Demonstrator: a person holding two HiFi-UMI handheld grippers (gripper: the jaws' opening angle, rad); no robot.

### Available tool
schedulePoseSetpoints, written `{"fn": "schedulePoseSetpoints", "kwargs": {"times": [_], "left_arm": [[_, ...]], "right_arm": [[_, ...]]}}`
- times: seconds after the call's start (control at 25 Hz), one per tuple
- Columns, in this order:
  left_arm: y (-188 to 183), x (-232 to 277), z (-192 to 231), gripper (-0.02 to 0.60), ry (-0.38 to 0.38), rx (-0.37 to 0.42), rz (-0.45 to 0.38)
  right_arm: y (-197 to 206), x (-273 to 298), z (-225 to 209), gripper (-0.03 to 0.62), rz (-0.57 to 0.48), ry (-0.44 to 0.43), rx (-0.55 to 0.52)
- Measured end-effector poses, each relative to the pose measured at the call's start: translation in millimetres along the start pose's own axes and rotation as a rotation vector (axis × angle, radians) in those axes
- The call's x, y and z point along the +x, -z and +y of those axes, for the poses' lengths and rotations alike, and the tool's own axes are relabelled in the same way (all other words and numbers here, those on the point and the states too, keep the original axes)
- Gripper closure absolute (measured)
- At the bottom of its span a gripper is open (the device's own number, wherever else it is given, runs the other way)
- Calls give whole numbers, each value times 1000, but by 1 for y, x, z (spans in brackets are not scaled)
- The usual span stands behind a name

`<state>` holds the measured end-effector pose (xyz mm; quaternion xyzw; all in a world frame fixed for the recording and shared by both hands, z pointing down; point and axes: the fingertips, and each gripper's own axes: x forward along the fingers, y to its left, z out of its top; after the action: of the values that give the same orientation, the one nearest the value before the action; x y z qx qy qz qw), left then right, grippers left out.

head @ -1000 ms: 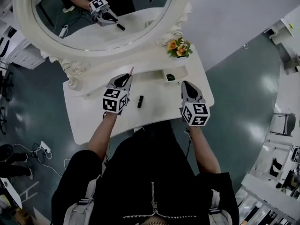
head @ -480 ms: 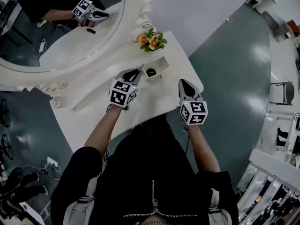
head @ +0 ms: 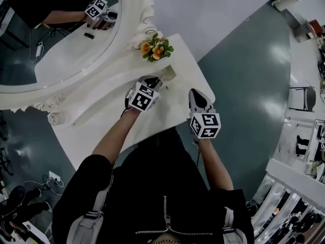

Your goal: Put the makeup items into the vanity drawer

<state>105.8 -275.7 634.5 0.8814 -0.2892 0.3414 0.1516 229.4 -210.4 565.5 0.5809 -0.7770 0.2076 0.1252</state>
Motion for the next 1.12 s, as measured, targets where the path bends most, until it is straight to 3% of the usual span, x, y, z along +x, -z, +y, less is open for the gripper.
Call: {"fn": "schedulePoseSetpoints", "kwargs": {"times": [0.28,0.6,1.12], "left_arm": [[7,22,-3,523,-4,4,52],[5,24,-2,491,4,-31,12],[4,-39,17,554,-51,-127,-101]], "right_arm": [[3,1,-10,588,10,17,19],[4,3,-12,588,13,21,24],[-28,17,8,588,-48,-33,-18]]}}
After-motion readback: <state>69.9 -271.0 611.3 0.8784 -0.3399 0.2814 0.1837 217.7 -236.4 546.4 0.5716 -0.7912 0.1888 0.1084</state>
